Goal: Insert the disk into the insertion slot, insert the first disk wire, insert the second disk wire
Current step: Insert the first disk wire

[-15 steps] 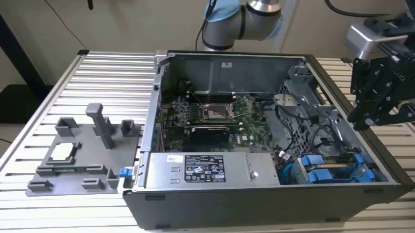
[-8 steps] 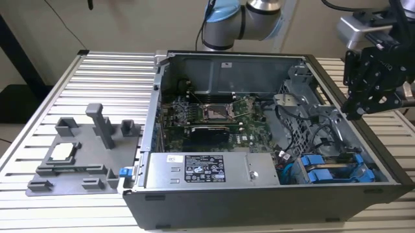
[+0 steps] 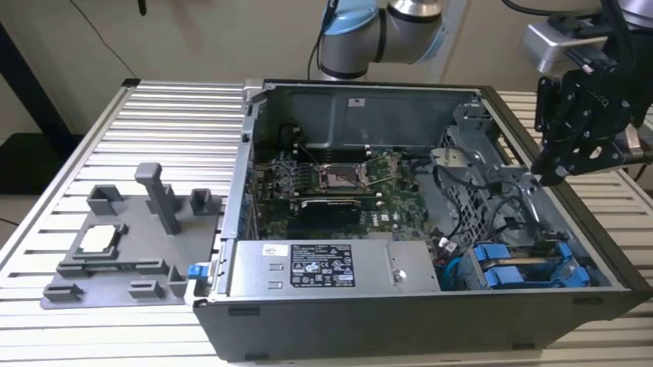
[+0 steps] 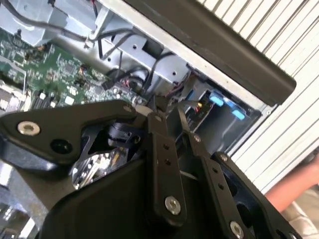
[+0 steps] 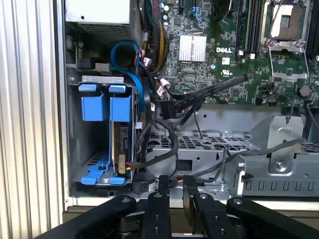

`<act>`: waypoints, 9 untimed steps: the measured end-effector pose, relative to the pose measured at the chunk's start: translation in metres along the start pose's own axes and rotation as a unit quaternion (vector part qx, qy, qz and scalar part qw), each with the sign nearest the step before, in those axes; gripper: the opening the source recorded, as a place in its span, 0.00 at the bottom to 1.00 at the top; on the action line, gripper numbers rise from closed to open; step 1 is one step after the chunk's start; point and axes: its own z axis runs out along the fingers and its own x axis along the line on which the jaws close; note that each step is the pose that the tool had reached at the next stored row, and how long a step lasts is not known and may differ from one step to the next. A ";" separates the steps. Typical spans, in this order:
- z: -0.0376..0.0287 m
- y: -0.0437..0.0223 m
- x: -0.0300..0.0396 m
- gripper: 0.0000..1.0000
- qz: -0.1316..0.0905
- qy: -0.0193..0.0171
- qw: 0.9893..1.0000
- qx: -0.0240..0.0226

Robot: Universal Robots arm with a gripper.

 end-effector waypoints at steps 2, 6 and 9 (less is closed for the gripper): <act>-0.0003 0.0034 -0.0001 0.26 0.000 0.000 1.000 0.000; -0.0009 0.0108 -0.0003 0.26 0.000 0.000 1.000 0.000; -0.0018 0.0206 -0.0006 0.26 0.000 0.001 1.000 0.000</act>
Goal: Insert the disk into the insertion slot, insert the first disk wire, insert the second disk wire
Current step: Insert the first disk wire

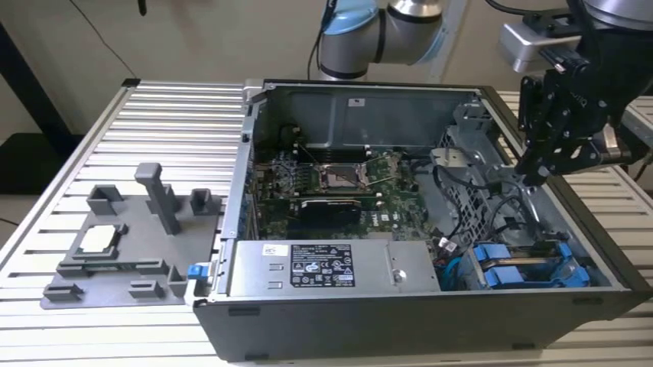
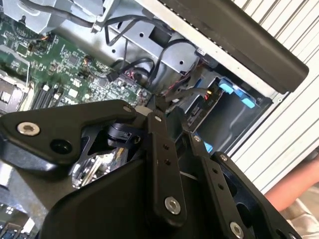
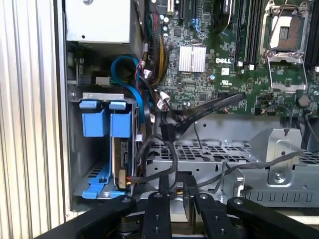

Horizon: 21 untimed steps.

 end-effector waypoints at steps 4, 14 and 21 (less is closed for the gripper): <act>-0.0007 0.0103 -0.0023 0.26 -0.001 0.009 1.000 0.000; -0.0002 0.0285 -0.0184 0.26 -0.007 0.050 0.999 -0.001; 0.0007 0.0350 -0.0231 0.26 -0.024 0.080 0.997 -0.002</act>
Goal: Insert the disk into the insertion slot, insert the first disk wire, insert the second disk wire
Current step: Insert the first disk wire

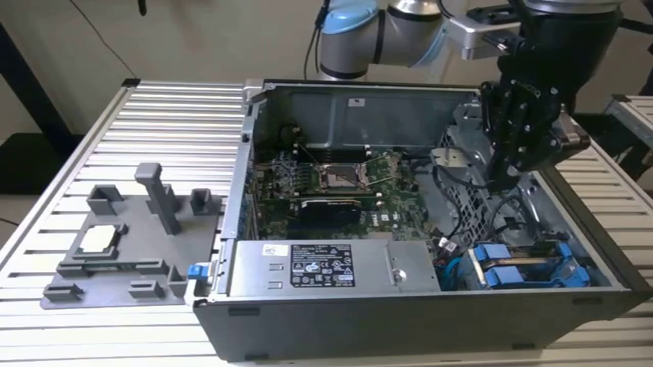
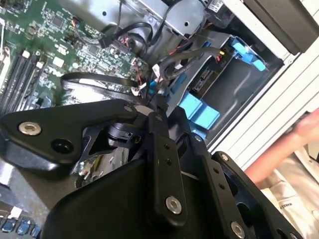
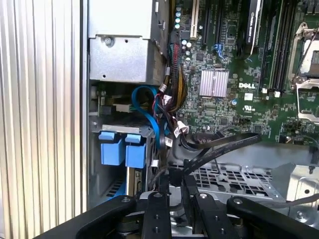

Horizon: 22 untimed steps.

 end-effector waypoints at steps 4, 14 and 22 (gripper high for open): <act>0.0018 0.0043 -0.0052 0.26 -0.007 0.008 1.000 0.001; 0.0042 0.0138 -0.0107 0.26 -0.024 0.040 0.999 0.007; 0.0065 0.0197 -0.0127 0.26 -0.021 0.043 0.998 0.030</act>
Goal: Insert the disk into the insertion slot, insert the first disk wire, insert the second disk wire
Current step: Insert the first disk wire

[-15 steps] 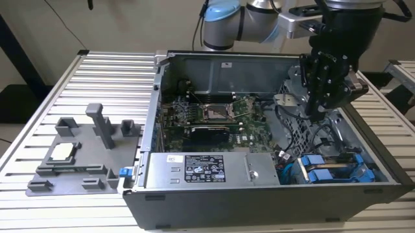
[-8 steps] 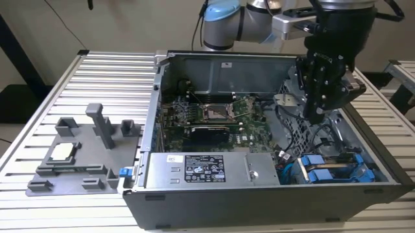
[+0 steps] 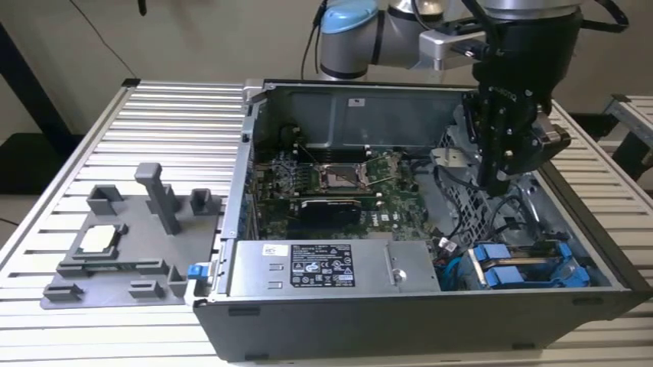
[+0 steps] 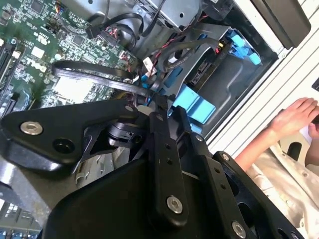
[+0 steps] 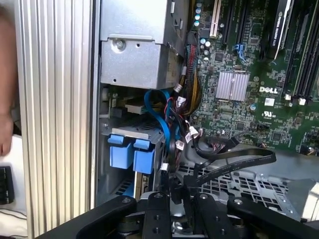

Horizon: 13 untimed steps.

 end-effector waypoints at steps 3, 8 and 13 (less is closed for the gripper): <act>0.0001 0.0004 -0.0001 0.26 0.000 0.000 1.000 0.001; 0.0001 0.0006 -0.0001 0.17 0.000 0.000 1.000 0.001; 0.0000 0.0006 -0.0001 0.17 0.000 0.000 1.000 0.000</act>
